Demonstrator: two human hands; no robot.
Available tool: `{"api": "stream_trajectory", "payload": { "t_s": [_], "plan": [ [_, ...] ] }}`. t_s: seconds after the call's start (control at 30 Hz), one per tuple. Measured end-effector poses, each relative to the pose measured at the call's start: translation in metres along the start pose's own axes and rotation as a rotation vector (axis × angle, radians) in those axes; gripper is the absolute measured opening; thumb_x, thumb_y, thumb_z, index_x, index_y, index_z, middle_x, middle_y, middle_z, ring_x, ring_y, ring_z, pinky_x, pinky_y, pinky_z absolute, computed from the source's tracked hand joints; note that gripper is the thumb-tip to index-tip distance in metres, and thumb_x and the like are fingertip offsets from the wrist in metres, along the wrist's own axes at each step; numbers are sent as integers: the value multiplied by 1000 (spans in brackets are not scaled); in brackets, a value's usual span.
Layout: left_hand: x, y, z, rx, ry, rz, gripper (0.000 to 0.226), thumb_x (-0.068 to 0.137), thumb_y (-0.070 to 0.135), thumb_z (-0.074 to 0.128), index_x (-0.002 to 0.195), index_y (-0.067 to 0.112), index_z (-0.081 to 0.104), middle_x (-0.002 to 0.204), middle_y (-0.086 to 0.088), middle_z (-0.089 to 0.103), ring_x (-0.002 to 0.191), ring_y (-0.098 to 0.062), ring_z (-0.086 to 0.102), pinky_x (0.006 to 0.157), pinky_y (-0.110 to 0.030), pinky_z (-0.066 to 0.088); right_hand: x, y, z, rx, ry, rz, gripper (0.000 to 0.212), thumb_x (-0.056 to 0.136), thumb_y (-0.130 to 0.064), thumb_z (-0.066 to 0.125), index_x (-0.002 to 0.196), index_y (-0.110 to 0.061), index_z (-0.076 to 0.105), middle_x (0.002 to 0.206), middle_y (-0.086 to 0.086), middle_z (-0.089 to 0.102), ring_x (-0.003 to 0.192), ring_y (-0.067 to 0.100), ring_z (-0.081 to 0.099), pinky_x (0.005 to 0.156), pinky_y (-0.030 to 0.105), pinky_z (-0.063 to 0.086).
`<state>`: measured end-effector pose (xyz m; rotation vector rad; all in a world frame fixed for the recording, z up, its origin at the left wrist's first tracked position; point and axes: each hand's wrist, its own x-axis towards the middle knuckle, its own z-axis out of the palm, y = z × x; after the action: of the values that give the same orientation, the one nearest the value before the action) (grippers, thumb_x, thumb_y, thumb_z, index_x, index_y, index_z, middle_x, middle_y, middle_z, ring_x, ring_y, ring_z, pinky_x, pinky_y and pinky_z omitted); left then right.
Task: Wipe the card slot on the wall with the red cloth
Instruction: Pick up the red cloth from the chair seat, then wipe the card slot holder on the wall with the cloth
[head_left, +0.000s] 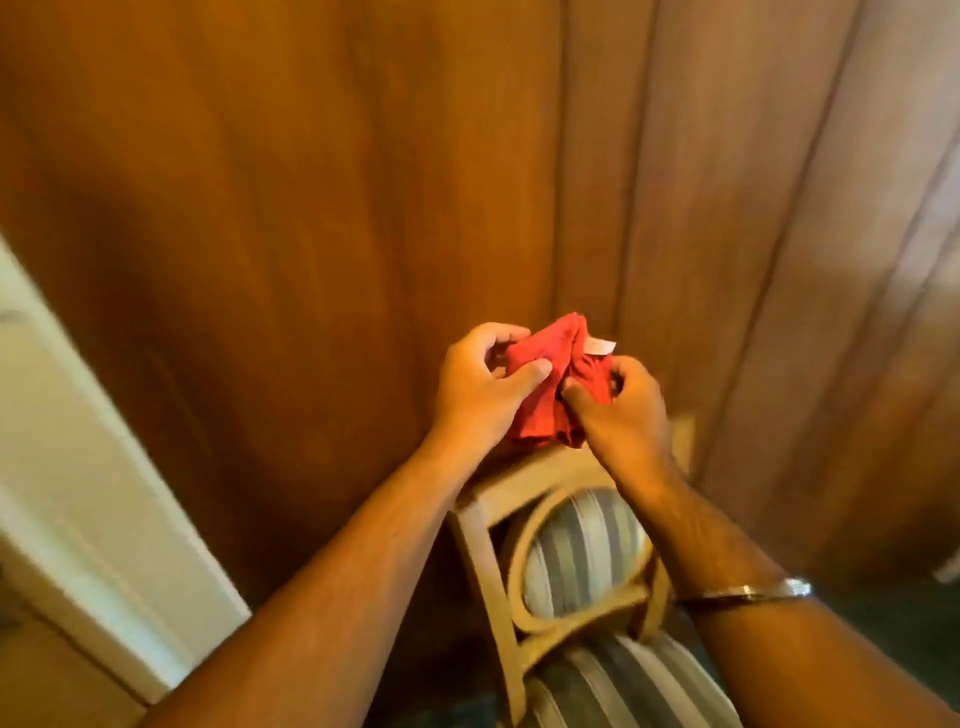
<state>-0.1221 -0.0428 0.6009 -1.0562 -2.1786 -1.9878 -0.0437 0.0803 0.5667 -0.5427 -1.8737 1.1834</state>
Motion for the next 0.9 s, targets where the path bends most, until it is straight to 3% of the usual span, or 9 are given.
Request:
{"api": "stream_trajectory", "payload": {
  "t_s": [0.1, 0.23, 0.33, 0.43, 0.57, 0.67, 0.73, 0.8, 0.9],
  "plan": [
    [4, 19, -71, 5, 153, 28, 23, 80, 16, 78, 99, 23, 68, 101, 4, 71, 89, -6, 67, 73, -17, 55, 9, -51, 55, 80, -112, -126, 29, 73, -28, 71, 97, -22, 57, 86, -10, 64, 74, 1, 59, 60, 17, 43],
    [-2, 30, -174, -135, 390, -36, 24, 83, 9, 75, 105, 13, 69, 104, -10, 74, 94, -19, 70, 78, -32, 58, -6, -120, 140, 214, -235, -279, 44, 71, -26, 73, 109, -23, 51, 92, -13, 60, 80, -3, 59, 65, 13, 44],
    [-10, 38, -249, -234, 517, -45, 23, 85, 9, 72, 108, 9, 68, 97, -9, 75, 85, -17, 71, 68, -25, 58, -23, -170, 199, 286, -290, -366, 59, 73, -24, 72, 122, -28, 39, 98, -11, 57, 85, -4, 58, 70, 14, 45],
    [-17, 46, -320, -283, 571, -46, 18, 86, 13, 71, 104, 15, 69, 86, 0, 78, 76, -13, 74, 59, -25, 58, -42, -219, 254, 283, -349, -532, 55, 76, -19, 68, 122, -33, 40, 108, -5, 55, 95, 3, 54, 78, 19, 45],
    [-12, 57, -398, -253, 641, 9, 20, 86, 21, 73, 106, 20, 68, 91, 0, 79, 78, -15, 76, 56, -28, 56, -60, -274, 317, 215, -392, -754, 49, 84, -20, 57, 123, -44, 43, 112, -8, 47, 93, -14, 43, 73, 2, 33],
    [-3, 60, -435, -234, 672, 94, 23, 85, 23, 75, 106, 25, 66, 96, 0, 79, 83, -15, 76, 58, -24, 57, -66, -297, 348, 176, -395, -856, 46, 90, -31, 47, 131, -49, 36, 113, -9, 42, 93, -4, 46, 69, 9, 38],
    [4, 57, -450, -221, 684, 136, 26, 83, 24, 77, 105, 29, 66, 99, 1, 77, 86, -13, 76, 61, -24, 58, -70, -305, 363, 159, -391, -895, 45, 91, -48, 36, 134, -53, 27, 120, -7, 40, 96, 4, 49, 70, 18, 48],
    [12, 54, -458, -202, 694, 152, 28, 81, 26, 79, 104, 33, 66, 103, 2, 75, 88, -12, 75, 62, -24, 59, -73, -309, 371, 106, -396, -924, 53, 86, -65, 29, 137, -56, 17, 128, -6, 35, 100, 8, 48, 72, 23, 52],
    [25, 50, -465, -224, 643, 132, 29, 81, 27, 78, 106, 35, 66, 107, 3, 74, 93, -21, 74, 63, -26, 59, -68, -312, 384, -10, -420, -939, 70, 77, -75, 33, 139, -53, 10, 138, -6, 27, 110, 14, 44, 79, 22, 47]
  ]
}}
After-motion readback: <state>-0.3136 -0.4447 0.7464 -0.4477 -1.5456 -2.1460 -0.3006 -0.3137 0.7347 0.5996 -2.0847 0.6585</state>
